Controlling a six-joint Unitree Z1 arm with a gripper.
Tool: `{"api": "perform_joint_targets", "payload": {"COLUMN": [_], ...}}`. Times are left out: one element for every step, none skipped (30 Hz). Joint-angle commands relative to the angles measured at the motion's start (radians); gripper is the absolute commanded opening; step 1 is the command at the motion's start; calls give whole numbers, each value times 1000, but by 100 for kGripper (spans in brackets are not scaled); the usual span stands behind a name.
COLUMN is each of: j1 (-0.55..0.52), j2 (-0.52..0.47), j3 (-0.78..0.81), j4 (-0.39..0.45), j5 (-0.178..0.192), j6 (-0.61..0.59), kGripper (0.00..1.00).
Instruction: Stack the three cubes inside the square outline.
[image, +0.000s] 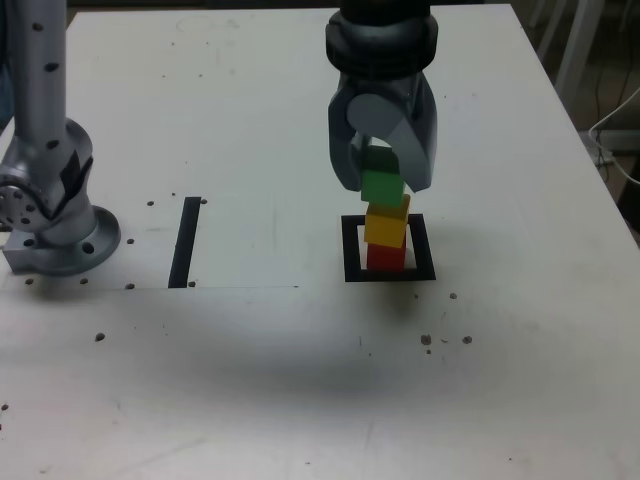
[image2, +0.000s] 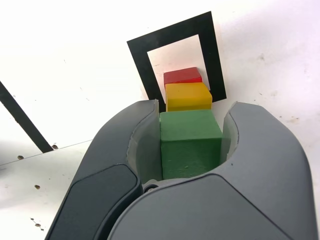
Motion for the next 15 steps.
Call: {"api": "perform_joint_targets", "payload": {"j1": [-1, -1, -1, -1, -1, -2, -2, -2, -2, -2, -2, -2, -2, -2, -2], "j2": [5, 5, 6, 8, 8, 9, 9, 9, 9, 9, 9, 9, 9, 9, 9], "j3": [6, 9, 11, 13, 15, 17, 20, 22, 24, 26, 28, 30, 32, 34, 36], "j4": [-3, -3, -4, -6, -7, -10, -12, -16, -19, -23, -27, -33, -37, -40, -44], "j5": [1, 1, 1, 2, 2, 2, 2, 2, 1, 1, 1, 0, -1, -2, -3], "j6": [-1, -1, -1, -1, -1, -1, -1, -1, -1, -1, -1, -1, -1, -1, -1], "kGripper": [39, 39, 39, 39, 39, 39, 39, 40, 41, 42, 43, 45, 46, 47, 48]}}
